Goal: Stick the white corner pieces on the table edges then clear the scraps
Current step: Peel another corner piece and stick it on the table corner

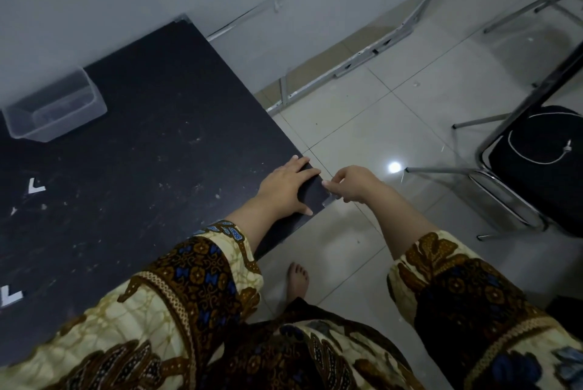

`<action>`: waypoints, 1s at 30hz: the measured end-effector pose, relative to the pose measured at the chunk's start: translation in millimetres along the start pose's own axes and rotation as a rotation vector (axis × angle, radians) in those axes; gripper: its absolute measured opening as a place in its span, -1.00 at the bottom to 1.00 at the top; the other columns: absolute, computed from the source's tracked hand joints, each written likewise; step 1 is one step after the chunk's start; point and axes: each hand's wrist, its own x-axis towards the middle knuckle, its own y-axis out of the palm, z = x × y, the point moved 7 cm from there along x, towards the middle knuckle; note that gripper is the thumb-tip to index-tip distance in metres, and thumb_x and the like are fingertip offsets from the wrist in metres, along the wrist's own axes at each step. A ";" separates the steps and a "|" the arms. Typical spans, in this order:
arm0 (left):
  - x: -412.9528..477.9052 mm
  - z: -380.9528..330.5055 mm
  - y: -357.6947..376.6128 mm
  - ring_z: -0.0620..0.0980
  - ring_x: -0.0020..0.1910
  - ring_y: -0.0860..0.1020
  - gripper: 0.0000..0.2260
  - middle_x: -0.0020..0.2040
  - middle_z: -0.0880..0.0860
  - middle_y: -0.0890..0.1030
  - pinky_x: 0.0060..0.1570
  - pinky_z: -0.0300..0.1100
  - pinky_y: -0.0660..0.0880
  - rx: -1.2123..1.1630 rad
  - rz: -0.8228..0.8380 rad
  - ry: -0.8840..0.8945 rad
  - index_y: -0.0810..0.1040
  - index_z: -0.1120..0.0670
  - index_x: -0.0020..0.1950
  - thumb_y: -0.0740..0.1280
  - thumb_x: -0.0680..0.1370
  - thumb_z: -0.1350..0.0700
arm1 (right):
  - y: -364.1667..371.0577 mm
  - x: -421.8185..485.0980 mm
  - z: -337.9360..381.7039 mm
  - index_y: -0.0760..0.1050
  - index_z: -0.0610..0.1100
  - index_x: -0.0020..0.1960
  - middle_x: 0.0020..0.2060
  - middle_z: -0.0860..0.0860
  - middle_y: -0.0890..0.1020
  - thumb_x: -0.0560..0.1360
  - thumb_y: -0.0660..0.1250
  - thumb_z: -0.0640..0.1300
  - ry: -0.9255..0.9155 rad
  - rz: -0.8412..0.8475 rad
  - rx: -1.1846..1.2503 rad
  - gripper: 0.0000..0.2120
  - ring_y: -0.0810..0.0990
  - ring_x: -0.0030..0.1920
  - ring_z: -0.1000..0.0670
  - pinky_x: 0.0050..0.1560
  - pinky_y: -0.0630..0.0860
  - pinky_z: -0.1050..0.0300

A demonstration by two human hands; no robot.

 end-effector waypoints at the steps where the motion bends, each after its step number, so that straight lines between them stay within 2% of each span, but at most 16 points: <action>1: 0.3 -0.6 -1.5 0.01 0.57 -0.06 -0.18 0.58 -0.01 0.02 0.49 -0.02 0.09 -0.003 0.006 -0.004 0.17 -0.08 0.52 0.51 0.36 -0.07 | 0.6 -2.1 3.3 0.53 -0.12 0.16 0.04 -0.06 0.63 0.51 0.29 0.19 0.014 0.062 0.063 -0.58 0.63 0.08 -0.09 0.14 0.54 -0.03; 2: 0.6 -0.7 -2.9 0.00 0.57 -0.07 -0.18 0.58 -0.02 0.02 0.49 -0.02 0.09 -0.006 0.014 -0.005 0.17 -0.08 0.52 0.51 0.37 -0.06 | 2.2 -2.6 5.3 0.51 -0.10 0.20 0.06 -0.05 0.61 0.48 0.35 0.16 0.034 0.106 0.100 -0.57 0.62 0.11 -0.08 0.16 0.53 -0.03; 4: 0.5 1.0 -2.9 -0.01 0.57 -0.08 -0.18 0.59 -0.03 0.01 0.47 -0.01 0.11 -0.009 0.035 -0.009 0.16 -0.08 0.53 0.51 0.37 -0.04 | 6.0 0.2 3.3 0.47 -0.09 0.28 0.14 -0.08 0.61 0.42 0.45 0.13 0.076 0.127 0.015 -0.48 0.59 0.16 -0.09 0.22 0.50 -0.04; 7: -0.7 2.3 -3.0 -0.02 0.57 -0.08 -0.19 0.59 -0.03 0.01 0.47 -0.02 0.11 -0.011 0.044 -0.011 0.16 -0.09 0.53 0.50 0.38 -0.02 | 2.1 4.0 2.8 0.42 -0.06 0.37 0.23 -0.08 0.56 0.32 0.50 0.19 0.102 0.072 -0.147 -0.30 0.55 0.22 -0.10 0.27 0.47 -0.06; 10: -0.9 1.8 -3.1 -0.02 0.57 -0.08 -0.20 0.59 -0.03 0.00 0.46 -0.02 0.13 -0.003 0.045 -0.002 0.15 -0.08 0.54 0.50 0.39 -0.01 | -1.7 4.1 6.7 0.30 -0.06 0.45 0.33 -0.09 0.48 0.31 0.53 0.15 0.093 0.132 -0.190 -0.19 0.50 0.28 -0.12 0.30 0.45 -0.06; 14: 1.0 4.1 -3.5 -0.01 0.57 -0.08 -0.19 0.59 -0.02 0.01 0.47 0.00 0.14 -0.017 0.035 0.007 0.16 -0.08 0.54 0.50 0.39 0.00 | -5.5 9.2 8.1 0.29 0.00 0.45 0.33 -0.03 0.47 0.20 0.58 0.20 0.099 0.016 -0.296 -0.08 0.46 0.32 -0.11 0.27 0.46 -0.08; 16: 0.3 5.6 -1.5 -0.01 0.57 -0.08 -0.19 0.59 -0.02 0.01 0.47 0.00 0.14 -0.016 0.036 0.012 0.16 -0.09 0.54 0.51 0.38 0.00 | -7.0 10.6 11.3 0.26 0.02 0.47 0.36 -0.02 0.44 0.17 0.59 0.22 0.087 0.017 -0.327 -0.03 0.43 0.34 -0.11 0.27 0.46 -0.10; 19: 0.9 7.1 -0.6 -0.03 0.57 -0.08 -0.20 0.59 -0.04 0.01 0.46 -0.02 0.15 -0.022 0.045 0.018 0.15 -0.10 0.54 0.49 0.40 0.02 | -7.6 12.1 16.7 0.25 0.02 0.48 0.35 -0.04 0.46 0.21 0.59 0.16 0.047 0.034 -0.191 -0.07 0.44 0.34 -0.11 0.30 0.44 -0.09; 23: 3.5 10.8 -2.3 -0.03 0.56 -0.07 -0.21 0.58 -0.06 0.01 0.45 0.01 0.20 -0.032 0.052 0.019 0.15 -0.12 0.53 0.49 0.40 0.02 | -9.2 13.8 16.4 0.30 0.03 0.43 0.22 -0.01 0.55 0.23 0.57 0.17 0.033 -0.170 -0.120 -0.14 0.53 0.23 -0.06 0.16 0.51 0.00; 28: 3.9 13.6 1.1 -0.04 0.56 -0.08 -0.20 0.59 -0.08 -0.03 0.45 0.00 0.21 -0.002 0.080 0.032 0.11 -0.13 0.54 0.48 0.41 0.02 | -20.7 12.7 15.8 0.23 0.02 0.48 0.33 -0.04 0.48 0.25 0.57 0.15 0.047 -0.103 -0.103 -0.09 0.47 0.31 -0.10 0.25 0.47 -0.06; 30: 4.3 14.5 2.4 -0.04 0.56 -0.09 -0.20 0.59 -0.08 -0.04 0.44 0.01 0.23 0.012 0.084 0.036 0.09 -0.14 0.55 0.47 0.42 0.02 | -26.5 14.9 14.6 0.24 0.01 0.48 0.33 -0.05 0.48 0.27 0.56 0.14 0.065 -0.125 -0.118 -0.12 0.47 0.31 -0.10 0.26 0.47 -0.07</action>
